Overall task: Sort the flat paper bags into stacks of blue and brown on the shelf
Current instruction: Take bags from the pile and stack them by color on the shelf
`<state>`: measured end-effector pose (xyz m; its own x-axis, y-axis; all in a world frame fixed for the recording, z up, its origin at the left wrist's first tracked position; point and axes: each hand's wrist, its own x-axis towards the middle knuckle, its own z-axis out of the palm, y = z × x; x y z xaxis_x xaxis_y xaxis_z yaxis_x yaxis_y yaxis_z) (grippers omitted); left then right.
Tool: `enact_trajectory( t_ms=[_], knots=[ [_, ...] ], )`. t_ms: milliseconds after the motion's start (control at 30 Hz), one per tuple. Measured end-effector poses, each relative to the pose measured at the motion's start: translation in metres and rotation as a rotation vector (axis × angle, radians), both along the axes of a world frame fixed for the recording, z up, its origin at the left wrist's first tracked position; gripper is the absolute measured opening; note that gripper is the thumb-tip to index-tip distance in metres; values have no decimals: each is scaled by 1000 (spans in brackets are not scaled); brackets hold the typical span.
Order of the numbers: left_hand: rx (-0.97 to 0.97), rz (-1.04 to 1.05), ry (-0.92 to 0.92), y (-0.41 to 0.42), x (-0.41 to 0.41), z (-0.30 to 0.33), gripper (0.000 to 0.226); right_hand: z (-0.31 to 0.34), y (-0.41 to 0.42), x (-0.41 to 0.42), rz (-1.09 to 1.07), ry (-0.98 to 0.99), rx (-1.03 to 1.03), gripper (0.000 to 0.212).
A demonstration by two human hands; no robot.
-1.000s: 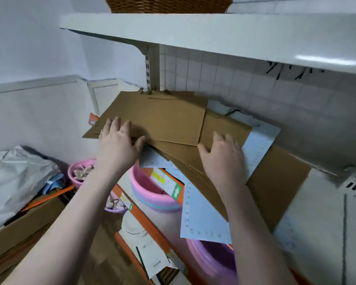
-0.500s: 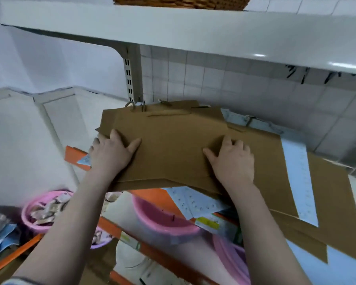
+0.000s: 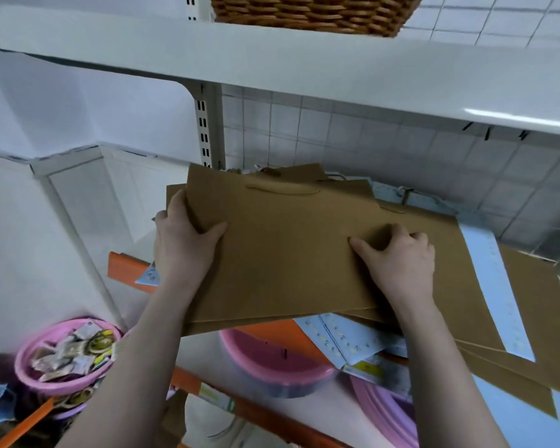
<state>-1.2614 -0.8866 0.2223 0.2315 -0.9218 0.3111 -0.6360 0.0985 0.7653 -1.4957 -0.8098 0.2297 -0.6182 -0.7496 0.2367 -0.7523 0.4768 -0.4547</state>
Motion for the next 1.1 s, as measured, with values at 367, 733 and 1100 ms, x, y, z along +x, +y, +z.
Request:
enact_trajectory(
  t_ms=[367, 733, 1100],
  knots=[
    [-64, -70, 97, 29, -14, 10, 65, 14, 47, -21, 10, -82, -71, 58],
    [28, -177, -186, 169, -161, 26, 66, 12, 218, -135, -106, 78, -83, 46],
    [41, -449, -196, 340, -369, 12, 62, -5, 434, -302, -361, 128, -35, 49]
  ],
)
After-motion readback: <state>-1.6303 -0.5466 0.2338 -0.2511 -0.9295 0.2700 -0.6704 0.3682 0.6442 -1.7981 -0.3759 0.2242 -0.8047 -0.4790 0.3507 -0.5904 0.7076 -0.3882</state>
